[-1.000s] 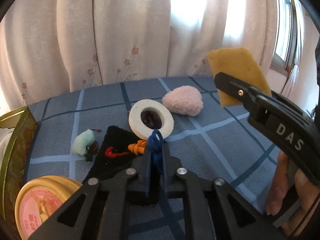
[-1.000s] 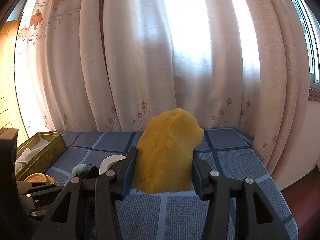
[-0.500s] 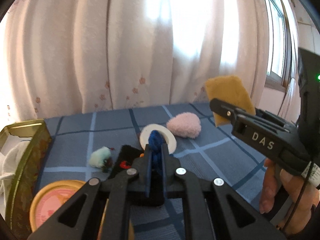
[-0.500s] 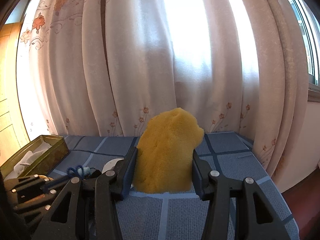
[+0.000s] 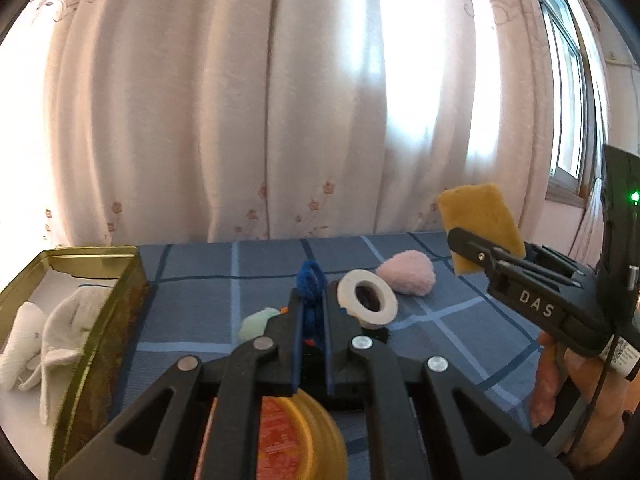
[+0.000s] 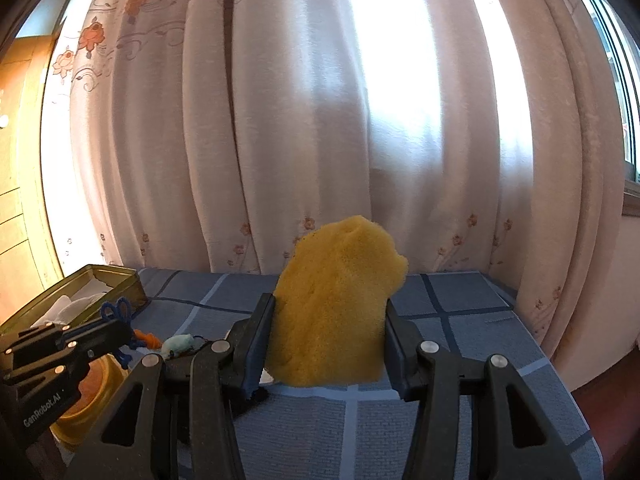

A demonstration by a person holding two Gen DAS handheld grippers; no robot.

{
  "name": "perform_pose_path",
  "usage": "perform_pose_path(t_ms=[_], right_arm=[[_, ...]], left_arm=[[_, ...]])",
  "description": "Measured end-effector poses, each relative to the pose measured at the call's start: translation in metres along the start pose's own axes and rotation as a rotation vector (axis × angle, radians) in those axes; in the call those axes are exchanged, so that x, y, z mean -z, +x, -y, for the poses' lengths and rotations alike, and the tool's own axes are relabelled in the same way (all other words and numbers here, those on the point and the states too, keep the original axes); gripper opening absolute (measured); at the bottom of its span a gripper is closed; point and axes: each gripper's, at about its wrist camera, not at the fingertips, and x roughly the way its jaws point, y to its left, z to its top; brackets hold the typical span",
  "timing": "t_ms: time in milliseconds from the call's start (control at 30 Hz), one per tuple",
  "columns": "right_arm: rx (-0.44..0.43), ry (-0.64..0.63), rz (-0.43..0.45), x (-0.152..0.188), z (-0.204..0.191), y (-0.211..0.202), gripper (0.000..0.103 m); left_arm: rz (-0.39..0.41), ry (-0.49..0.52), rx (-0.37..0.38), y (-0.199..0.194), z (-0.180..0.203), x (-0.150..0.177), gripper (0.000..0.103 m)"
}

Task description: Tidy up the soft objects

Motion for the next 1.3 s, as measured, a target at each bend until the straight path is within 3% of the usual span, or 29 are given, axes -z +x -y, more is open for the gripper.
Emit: perform_pose_path(t_ms=[433,1300], right_arm=[[-0.038,-0.014,0.002,0.0,-0.017,0.002,0.052],[-0.111,-0.064,-0.003,0.001,-0.063,0.009,0.052]], left_arm=[[0.065,-0.014,-0.064,-0.014,-0.023,-0.002,0.006],[0.089,-0.083,-0.134,-0.025,-0.064,-0.001,0.006]])
